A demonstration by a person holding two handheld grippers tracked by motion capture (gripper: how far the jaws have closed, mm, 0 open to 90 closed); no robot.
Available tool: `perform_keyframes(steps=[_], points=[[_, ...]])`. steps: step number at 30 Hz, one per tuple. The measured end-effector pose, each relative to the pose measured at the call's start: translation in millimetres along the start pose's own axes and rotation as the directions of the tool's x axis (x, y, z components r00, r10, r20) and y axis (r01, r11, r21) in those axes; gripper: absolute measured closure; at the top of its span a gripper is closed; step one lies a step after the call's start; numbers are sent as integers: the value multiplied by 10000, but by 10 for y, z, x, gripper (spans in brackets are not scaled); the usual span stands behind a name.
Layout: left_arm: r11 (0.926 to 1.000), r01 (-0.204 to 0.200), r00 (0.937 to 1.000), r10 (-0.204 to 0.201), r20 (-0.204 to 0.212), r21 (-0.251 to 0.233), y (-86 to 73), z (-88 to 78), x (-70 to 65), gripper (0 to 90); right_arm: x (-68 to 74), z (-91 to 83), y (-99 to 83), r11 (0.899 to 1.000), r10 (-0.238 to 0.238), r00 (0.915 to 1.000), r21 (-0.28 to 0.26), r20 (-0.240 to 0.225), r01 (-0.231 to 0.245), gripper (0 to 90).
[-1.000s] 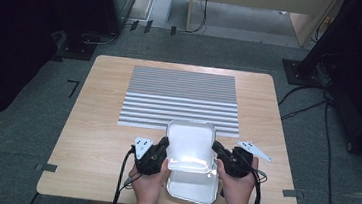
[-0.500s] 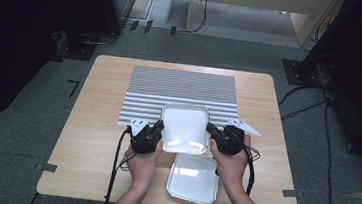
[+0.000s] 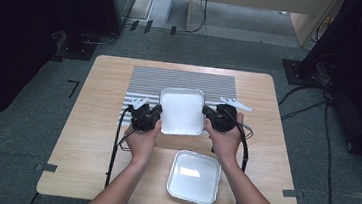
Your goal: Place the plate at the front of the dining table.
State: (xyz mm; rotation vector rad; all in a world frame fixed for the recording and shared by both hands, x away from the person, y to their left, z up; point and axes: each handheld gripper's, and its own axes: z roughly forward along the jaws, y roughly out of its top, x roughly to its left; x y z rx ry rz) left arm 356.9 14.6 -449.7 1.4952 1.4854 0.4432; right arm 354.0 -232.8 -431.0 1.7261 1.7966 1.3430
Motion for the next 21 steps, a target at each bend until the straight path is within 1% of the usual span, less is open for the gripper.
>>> perform_keyframes(steps=[1,2,3,4,5,6,7,8,9,10,11,12,13,14,15,17,18,19,20,21], points=[[10000,-23,10000,23,-28,71,25,41,6,896,-11,36,27,10000,-2,10000,32,20,2,900],[9997,20,10000,-19,-84,228,66,134,25,894,-36,122,85,9999,-61,10000,111,66,60,900],[9997,20,10000,-19,-84,228,66,134,25,893,-36,122,85,9999,-61,10000,111,66,60,900],[9992,34,9999,-27,-171,403,84,205,34,893,-43,151,103,9999,-50,9999,152,91,49,900],[9984,-19,9996,35,-283,570,97,261,38,888,-59,203,130,9997,-133,9998,218,133,130,900],[9973,-159,9987,193,-471,718,118,355,46,880,-83,278,159,9992,-275,9994,301,192,269,900],[9973,-159,9987,193,-471,718,118,355,46,879,-98,320,171,9988,-349,9993,335,160,344,900],[9965,-105,9984,151,-550,827,136,404,59,879,-98,320,171,9988,-349,9993,335,160,344,900],[9955,-5,9984,59,-566,949,158,454,75,879,-117,362,179,9986,-394,9991,359,132,389,899],[9947,29,9980,36,-630,1025,178,501,84,880,-139,404,185,9987,-356,9993,374,95,352,899],[9941,-3,9975,81,-704,1089,195,542,85,881,-184,489,189,9988,-228,9997,440,83,224,899],[9929,-116,9969,207,-760,1180,208,581,82,881,-184,489,189,9988,-228,9997,440,83,224,899],[9920,-192,9962,295,-814,1247,218,621,77,881,-204,528,188,9988,-136,9998,466,133,130,900],[9887,-368,9951,496,-854,1451,233,705,79,881,-256,600,187,9981,105,9997,603,209,-117,900],[9887,-368,9951,496,-854,1451,233,705,79,881,-256,600,187,9981,105,9997,603,209,-117,900],[9845,-336,9951,491,-864,1723,244,802,99,881,-312,680,186,9962,304,9991,802,280,-326,900],[9814,-255,9951,432,-891,1904,250,863,113,880,-352,756,184,9944,401,9986,961,358,-434,900],[9781,-193,9948,396,-942,2072,257,942,122,880,-364,782,184,9939,414,9983,1001,409,-453,900],[9781,-193,9948,396,-942,2072,257,942,122,880,-364,782,184,9939,414,9983,1001,409,-453,900],[9766,-216,9939,442,-1012,2142,262,988,122,880,-381,818,185,9929,467,9978,1073,461,-515,900]])
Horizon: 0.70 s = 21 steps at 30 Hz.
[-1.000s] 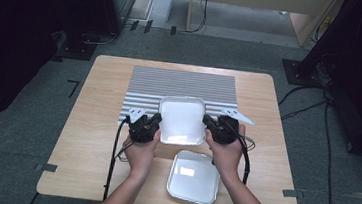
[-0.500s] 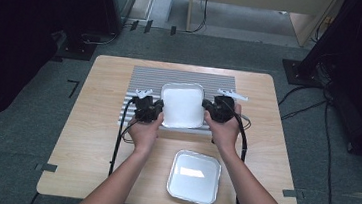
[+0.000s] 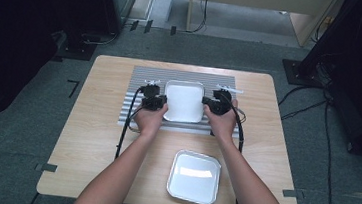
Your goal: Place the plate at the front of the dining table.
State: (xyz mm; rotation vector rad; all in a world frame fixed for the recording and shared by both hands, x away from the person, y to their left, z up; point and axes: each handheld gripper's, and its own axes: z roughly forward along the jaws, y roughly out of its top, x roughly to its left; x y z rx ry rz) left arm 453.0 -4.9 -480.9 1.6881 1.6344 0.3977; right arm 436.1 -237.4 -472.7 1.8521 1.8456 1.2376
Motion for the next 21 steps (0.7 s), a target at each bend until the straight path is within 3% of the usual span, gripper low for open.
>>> perform_keyframes(steps=[3,12,16,21], points=[[9999,-113,9995,114,-288,4,63,75,-22,879,-64,122,51,9989,433,9991,191,34,-434,900],[9989,278,9976,-253,-645,372,210,164,153,876,43,347,134,9983,454,9990,380,-43,-452,897],[9965,378,9968,-325,-725,741,268,241,212,880,80,487,156,9976,269,9991,624,336,-290,888],[9955,258,9951,-168,-976,914,317,295,247,884,68,595,108,9961,396,9987,769,335,-421,877]])
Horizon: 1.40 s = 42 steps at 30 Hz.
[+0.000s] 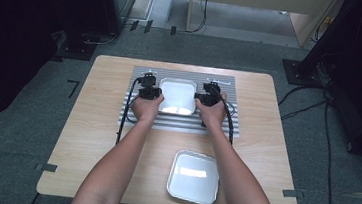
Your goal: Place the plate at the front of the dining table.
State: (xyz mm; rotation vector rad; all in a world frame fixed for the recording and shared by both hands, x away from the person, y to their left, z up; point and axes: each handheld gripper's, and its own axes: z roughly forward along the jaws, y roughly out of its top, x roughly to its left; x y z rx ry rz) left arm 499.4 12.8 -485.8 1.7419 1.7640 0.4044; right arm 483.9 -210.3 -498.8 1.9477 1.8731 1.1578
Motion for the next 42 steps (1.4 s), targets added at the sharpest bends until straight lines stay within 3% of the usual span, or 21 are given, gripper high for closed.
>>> perform_keyframes(steps=[12,25,27,31,32,34,38,41,42], points=[[9995,288,9996,-288,-51,92,49,121,70,881,35,151,39,9992,-256,9996,-312,126,260,880],[10000,10,9999,-10,-120,-20,35,137,58,857,29,180,20,9987,-358,9993,-351,-49,356,836],[10000,83,9996,-84,277,43,28,131,41,726,36,164,25,9975,-461,9982,-553,-386,439,717],[9998,-158,9992,161,360,-95,10,114,5,596,50,121,41,9952,-631,9972,-776,-401,599,645],[9996,-122,9990,132,430,-237,-5,86,-8,555,42,94,53,9956,-537,9969,-805,-584,489,616],[9992,-172,9994,183,281,-364,-16,62,-23,535,40,81,57,9960,-473,9970,-787,-619,423,605],[9971,-508,9987,502,-111,-568,-34,-43,-82,380,46,-19,59,9920,-586,9966,-1153,-578,517,565],[9966,-598,9982,596,-44,-571,-35,-94,-94,340,55,-62,53,9898,-667,9961,-1296,-586,586,557],[9959,-660,9977,668,117,-611,-36,-133,-94,339,50,-78,45,9848,-830,9957,-1564,-413,756,567]])
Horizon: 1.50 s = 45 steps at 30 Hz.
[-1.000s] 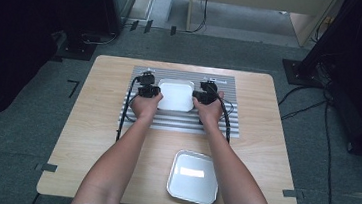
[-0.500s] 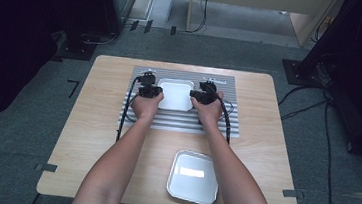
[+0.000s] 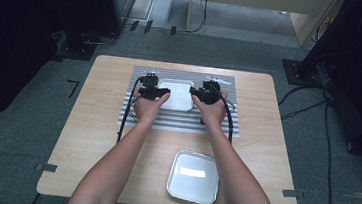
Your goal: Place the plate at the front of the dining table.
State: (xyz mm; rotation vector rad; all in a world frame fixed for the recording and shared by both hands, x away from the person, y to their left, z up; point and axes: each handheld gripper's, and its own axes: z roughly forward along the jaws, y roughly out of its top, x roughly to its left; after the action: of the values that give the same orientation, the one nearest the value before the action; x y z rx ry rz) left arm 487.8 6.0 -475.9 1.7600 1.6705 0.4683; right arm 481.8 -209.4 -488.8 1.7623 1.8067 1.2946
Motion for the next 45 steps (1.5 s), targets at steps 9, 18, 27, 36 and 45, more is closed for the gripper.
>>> perform_keyframes(steps=[9,18,27,36,45], points=[[9986,-333,9956,367,865,-407,-17,-262,16,262,-139,-206,-1,9967,542,9985,-603,94,-536,481],[9974,-335,9878,427,1496,-634,-147,-474,169,218,-72,-457,-12,9986,525,9971,30,-556,-524,262],[9912,-961,9811,1098,1593,-915,-318,-677,246,185,-113,-732,-98,9993,-373,9991,-13,-176,373,220],[9893,-834,9802,1030,1689,-1193,-437,-882,459,178,-217,-1030,-246,9949,-1007,9949,-77,-79,1007,208],[9881,-937,9794,1135,1672,-1223,-650,-1007,576,179,-294,-1261,-405,9908,-1350,9906,-17,-214,1350,203]])
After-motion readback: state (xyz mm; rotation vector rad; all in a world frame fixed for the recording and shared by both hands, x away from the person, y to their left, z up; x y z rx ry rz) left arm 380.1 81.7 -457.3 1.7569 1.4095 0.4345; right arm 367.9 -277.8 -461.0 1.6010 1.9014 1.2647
